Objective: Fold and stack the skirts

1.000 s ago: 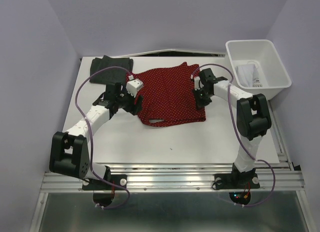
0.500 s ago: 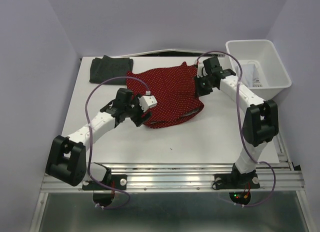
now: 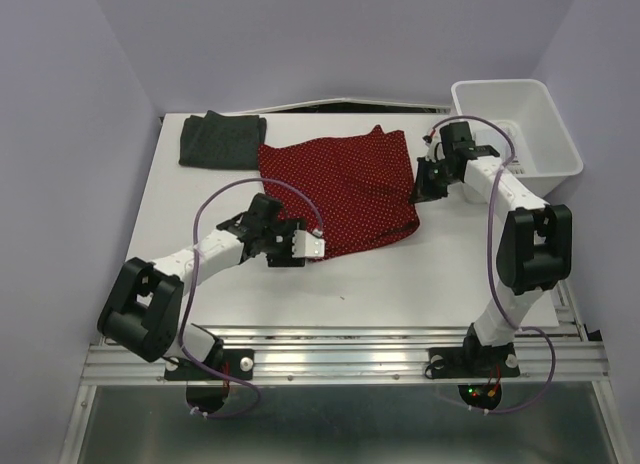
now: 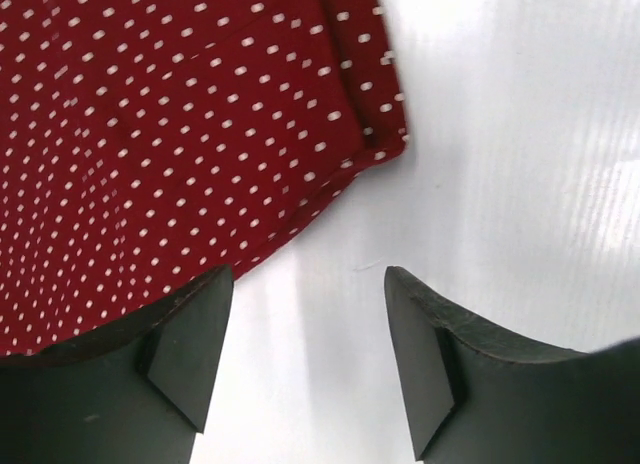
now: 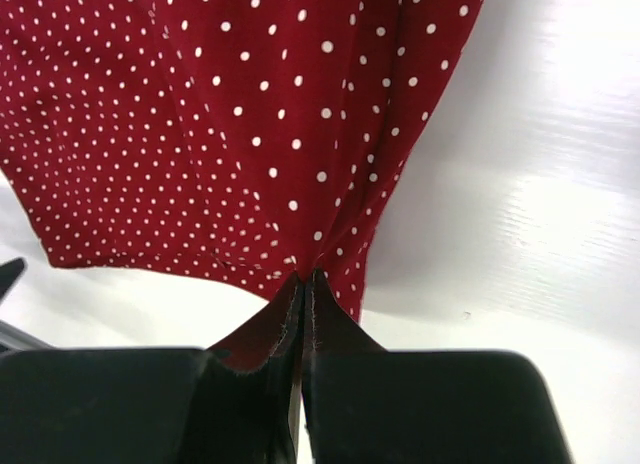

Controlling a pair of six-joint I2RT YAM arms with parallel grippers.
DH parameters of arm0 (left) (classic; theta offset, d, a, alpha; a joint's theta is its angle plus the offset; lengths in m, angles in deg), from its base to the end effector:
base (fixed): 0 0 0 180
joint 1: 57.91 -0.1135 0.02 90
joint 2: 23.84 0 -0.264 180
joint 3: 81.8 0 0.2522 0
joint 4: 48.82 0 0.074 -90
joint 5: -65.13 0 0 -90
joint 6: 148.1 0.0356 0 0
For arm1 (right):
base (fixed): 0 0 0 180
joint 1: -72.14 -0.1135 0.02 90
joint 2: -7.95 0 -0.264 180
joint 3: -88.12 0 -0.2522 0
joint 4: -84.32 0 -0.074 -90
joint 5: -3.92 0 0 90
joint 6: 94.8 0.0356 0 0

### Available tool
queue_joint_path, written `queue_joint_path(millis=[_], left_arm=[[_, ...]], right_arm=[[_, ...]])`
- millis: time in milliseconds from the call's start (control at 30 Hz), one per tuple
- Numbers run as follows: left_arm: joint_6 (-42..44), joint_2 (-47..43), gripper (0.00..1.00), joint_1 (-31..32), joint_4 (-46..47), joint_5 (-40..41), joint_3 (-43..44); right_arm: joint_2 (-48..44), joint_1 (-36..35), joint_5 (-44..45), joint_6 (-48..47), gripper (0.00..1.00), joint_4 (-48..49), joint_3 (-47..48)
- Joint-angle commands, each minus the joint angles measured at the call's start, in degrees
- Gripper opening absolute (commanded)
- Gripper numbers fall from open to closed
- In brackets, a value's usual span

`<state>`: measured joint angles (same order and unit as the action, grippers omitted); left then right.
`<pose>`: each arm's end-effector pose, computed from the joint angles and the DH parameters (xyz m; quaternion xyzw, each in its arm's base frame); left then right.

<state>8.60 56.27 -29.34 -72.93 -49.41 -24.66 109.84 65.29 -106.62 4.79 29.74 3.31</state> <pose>0.2382 -0.1466 0.1973 0.7243 0.5554 -0.0702 0.4025 0.3723 0.0573 0.2483 -0.0214 0.9540 0.2058 0.2168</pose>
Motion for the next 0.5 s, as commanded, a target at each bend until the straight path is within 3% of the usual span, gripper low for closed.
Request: queue_joint_path(millis=[0,133,367,433,467], left_arm=[[6.2,1.3,0.68,2.9,2.4,2.3,-2.5],[5.0,2.0,0.68,3.9,9.0,4.1,-3.6],[7.7,3.7,0.7,6.7,9.9,4.5,-3.0],[7.7,5.3,0.69,7.8,11.7,5.2,-2.4],[7.8,6.3,0.69,8.0,11.9,5.1,-1.8]], right_arm=[[0.5,-0.9,-3.3,1.7,0.01,0.4,0.6],[-0.1,-0.9,-0.7,-0.3,0.01,0.3,-0.5],[0.3,-0.9,-0.8,-6.1,0.01,-0.9,-2.1],[1.2,-0.9,-0.1,-8.0,0.09,-1.8,-1.7],[1.2,-0.9,0.1,-8.9,0.22,-2.1,-1.6]])
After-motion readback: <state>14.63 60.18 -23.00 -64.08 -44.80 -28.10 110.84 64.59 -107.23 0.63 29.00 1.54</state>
